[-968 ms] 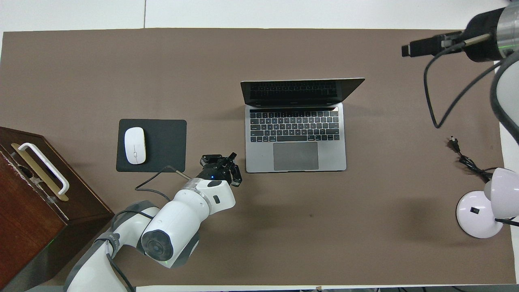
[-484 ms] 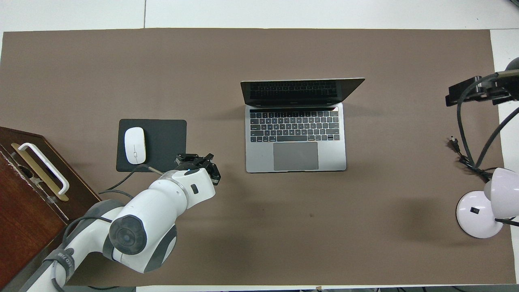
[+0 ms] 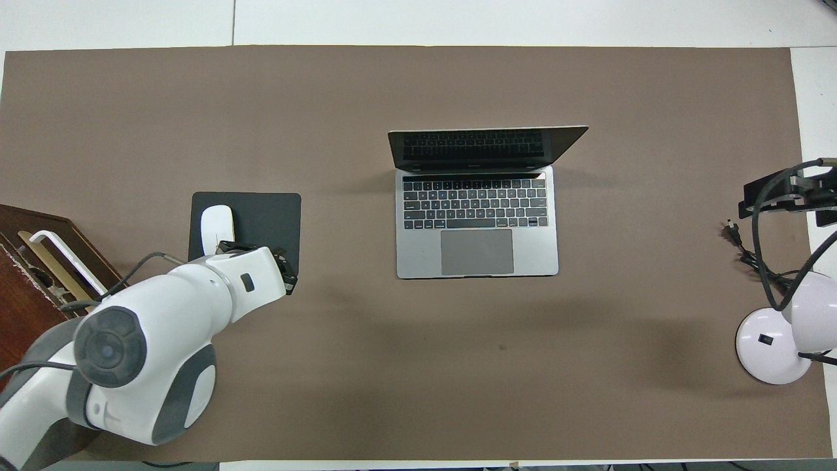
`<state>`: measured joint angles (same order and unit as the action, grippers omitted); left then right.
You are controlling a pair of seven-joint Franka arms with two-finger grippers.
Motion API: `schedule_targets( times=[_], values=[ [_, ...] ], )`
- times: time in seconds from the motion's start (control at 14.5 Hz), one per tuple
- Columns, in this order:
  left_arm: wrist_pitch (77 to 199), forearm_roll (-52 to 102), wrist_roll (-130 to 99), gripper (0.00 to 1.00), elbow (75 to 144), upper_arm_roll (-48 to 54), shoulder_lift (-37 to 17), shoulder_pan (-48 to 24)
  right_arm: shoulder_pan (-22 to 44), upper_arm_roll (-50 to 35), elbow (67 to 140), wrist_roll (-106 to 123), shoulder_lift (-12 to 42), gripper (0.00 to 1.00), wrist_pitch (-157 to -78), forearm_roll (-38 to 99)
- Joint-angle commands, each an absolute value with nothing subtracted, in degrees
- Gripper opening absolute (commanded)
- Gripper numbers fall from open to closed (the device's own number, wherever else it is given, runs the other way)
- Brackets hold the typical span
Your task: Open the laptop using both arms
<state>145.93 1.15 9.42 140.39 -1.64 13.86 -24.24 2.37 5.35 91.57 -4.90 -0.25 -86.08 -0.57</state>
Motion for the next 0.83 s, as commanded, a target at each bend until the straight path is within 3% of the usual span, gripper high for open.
schedule_targets(
  times=[0.0,0.48,0.62,0.69,0.76],
  values=[
    [134.2,0.8,10.5,0.00,134.1,-1.3,15.6,-21.5,2.1,4.7,91.8,-5.1,-2.2,1.00,-87.3,-1.7],
    [119.8,0.7,10.3,0.01,124.1,-1.3,15.4,-15.7,1.6,4.8,90.5,1.4,-2.0,1.00,-89.3,-2.1],
    [117.1,0.4,9.8,0.26,122.3,-1.4,15.1,-14.4,1.6,4.8,90.7,2.5,-2.0,1.00,-89.7,-1.9],
    [115.9,0.4,9.8,0.46,121.1,-1.4,14.9,-13.3,1.6,4.8,90.9,3.8,-2.0,1.00,-91.0,-1.9],
    [114.8,0.4,9.2,0.90,120.1,-1.4,14.8,-12.4,1.7,4.8,90.8,5.3,-2.0,1.00,-91.6,-1.8]
  ],
)
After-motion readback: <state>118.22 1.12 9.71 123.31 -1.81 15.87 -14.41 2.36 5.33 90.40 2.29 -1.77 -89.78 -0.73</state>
